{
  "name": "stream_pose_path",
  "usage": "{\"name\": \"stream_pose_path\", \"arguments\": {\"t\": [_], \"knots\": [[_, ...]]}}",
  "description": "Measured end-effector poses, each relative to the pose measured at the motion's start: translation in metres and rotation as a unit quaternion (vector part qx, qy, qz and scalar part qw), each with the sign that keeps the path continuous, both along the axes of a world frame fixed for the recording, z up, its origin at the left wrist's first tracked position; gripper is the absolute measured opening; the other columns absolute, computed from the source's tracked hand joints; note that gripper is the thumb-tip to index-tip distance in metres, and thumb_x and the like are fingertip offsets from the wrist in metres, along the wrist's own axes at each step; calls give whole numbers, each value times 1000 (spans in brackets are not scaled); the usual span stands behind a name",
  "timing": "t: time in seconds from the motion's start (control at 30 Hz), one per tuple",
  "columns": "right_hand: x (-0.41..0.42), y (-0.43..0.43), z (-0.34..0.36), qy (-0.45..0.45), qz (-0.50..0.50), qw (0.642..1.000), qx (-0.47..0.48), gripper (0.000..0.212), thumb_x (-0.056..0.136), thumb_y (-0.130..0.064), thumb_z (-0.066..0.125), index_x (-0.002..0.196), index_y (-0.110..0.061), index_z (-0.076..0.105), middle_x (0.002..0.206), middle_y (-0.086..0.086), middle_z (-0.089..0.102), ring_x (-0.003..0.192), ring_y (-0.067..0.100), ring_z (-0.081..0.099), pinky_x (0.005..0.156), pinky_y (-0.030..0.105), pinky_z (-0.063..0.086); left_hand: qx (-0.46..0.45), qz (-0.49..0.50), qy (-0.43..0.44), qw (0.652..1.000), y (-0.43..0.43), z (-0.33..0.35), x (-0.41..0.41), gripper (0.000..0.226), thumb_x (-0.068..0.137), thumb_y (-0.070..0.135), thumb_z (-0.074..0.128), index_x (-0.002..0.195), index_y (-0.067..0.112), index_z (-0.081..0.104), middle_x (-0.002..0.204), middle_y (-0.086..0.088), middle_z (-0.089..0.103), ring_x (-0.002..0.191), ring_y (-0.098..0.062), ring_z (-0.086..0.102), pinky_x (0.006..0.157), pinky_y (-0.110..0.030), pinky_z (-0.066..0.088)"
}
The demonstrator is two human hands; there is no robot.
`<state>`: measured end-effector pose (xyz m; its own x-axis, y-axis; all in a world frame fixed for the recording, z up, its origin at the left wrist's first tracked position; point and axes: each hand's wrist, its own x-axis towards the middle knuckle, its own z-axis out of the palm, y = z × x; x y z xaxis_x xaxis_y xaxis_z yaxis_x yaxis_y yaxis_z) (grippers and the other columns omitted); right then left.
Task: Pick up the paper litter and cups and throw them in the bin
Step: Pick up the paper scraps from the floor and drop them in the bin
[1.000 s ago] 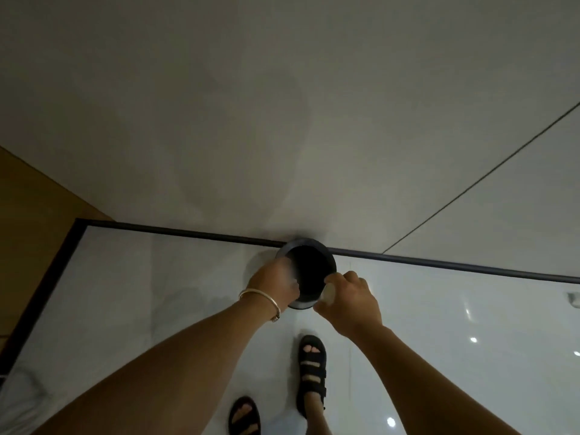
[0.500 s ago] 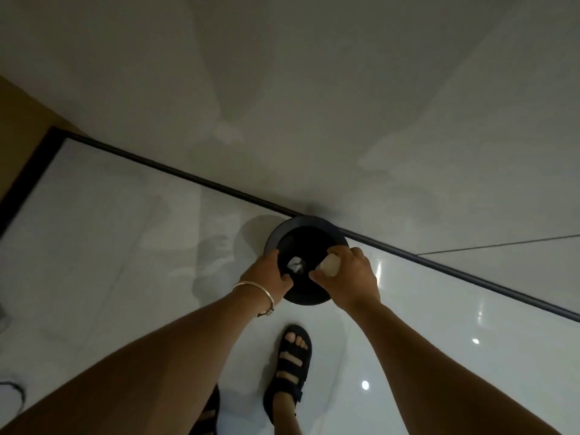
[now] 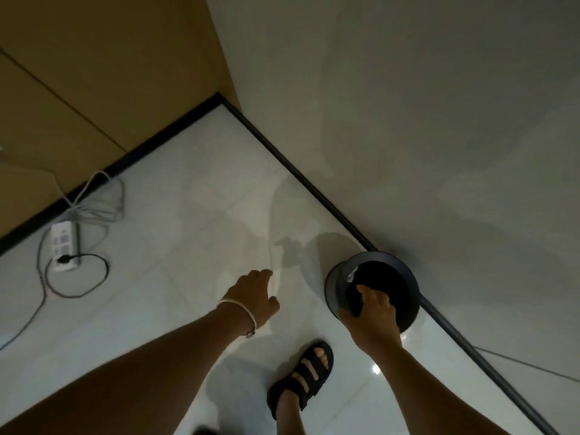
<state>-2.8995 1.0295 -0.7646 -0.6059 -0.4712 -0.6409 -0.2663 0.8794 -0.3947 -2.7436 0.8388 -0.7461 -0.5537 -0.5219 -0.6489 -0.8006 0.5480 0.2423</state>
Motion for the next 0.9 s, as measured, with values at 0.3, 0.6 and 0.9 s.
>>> {"name": "stream_pose_path", "arguments": {"t": [0.3, 0.6, 0.9], "knots": [[141, -125, 91, 59, 310, 949, -18, 77, 87, -59, 55, 150, -32, 22, 156, 3, 19, 142, 27, 18, 106, 47, 35, -101, 169, 59, 979, -14, 85, 191, 66, 88, 46, 49, 145, 18, 29, 148, 0, 34, 138, -20, 27, 108, -37, 33], [320, -194, 149, 60, 537, 840, -49, 75, 86, -62, 50, 150, -32, 24, 155, -1, 22, 142, 23, 18, 107, 43, 33, -127, 352, 26, 927, -6, 139, 355, 68, 87, 49, 48, 145, 19, 29, 149, 0, 33, 138, -21, 26, 107, -38, 32], [467, -204, 151, 31, 696, 715, -55, 74, 85, -59, 54, 149, -31, 28, 152, -1, 27, 139, 22, 23, 105, 40, 35, -98, 569, -5, 817, 66, 130, 492, 67, 85, 49, 50, 142, 20, 33, 147, 0, 36, 136, -21, 30, 105, -39, 33]]}}
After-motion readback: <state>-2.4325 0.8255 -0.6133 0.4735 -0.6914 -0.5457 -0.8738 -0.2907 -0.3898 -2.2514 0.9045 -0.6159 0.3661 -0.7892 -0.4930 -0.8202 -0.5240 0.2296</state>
